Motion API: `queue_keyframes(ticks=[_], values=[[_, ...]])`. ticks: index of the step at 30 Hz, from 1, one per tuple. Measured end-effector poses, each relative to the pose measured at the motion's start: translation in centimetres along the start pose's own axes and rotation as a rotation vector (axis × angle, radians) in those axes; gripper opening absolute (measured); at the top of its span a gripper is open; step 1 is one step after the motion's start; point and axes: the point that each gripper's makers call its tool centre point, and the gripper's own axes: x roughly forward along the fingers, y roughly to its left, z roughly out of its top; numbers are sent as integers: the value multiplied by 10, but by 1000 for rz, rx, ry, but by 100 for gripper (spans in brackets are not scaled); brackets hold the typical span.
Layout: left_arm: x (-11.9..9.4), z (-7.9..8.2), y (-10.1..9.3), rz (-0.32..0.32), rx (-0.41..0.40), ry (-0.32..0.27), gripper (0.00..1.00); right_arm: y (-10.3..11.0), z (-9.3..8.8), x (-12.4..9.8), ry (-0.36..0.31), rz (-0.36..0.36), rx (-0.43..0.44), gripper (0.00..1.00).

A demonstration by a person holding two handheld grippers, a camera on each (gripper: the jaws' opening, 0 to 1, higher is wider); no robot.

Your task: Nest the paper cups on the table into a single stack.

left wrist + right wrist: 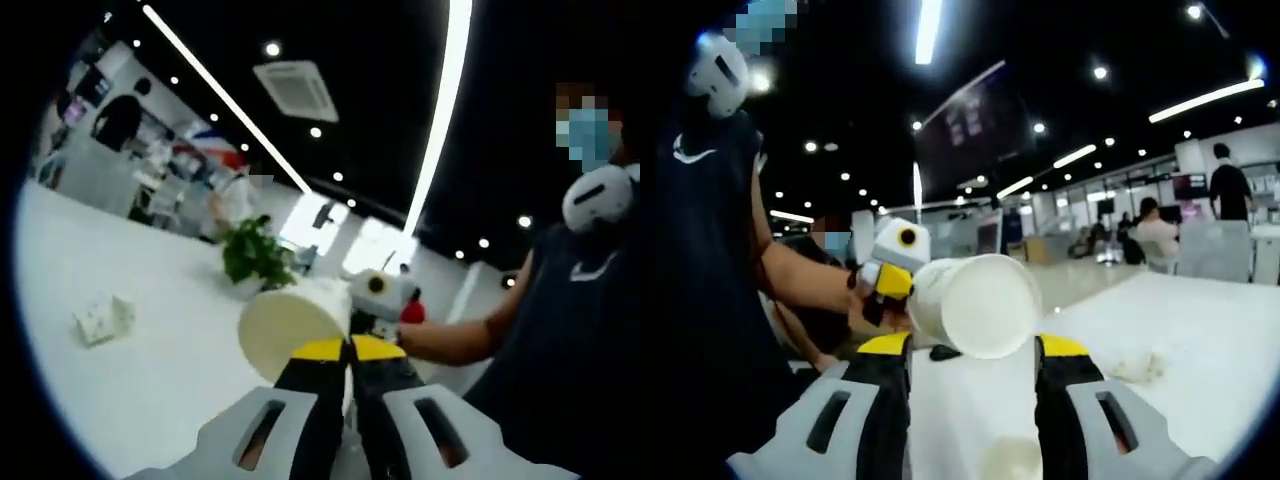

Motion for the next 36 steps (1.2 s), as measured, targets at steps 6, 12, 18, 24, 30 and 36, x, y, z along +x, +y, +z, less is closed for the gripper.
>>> queue_keyframes(ticks=[6, 12, 18, 24, 30, 36], values=[[1, -9, 14, 91, 83, 148, 0, -20, -25, -9, 87, -115, -15, 73], [3, -27, 30, 170, 210, 347, 0, -27, -47, -20, 109, -194, -33, 82], [14, -39, 31, 217, 352, 628, 0, -56, -85, -53, 160, -422, -43, 88], [18, -51, 36, 197, 516, 879, 0, -56, -119, -73, 178, -510, 18, 99], [25, -46, 26, 142, 594, 1068, 0, -43, -135, -86, 175, -539, 45, 100], [20, -39, 28, 170, 659, 1305, 0, -37, -134, -83, 179, -534, -5, 100]])
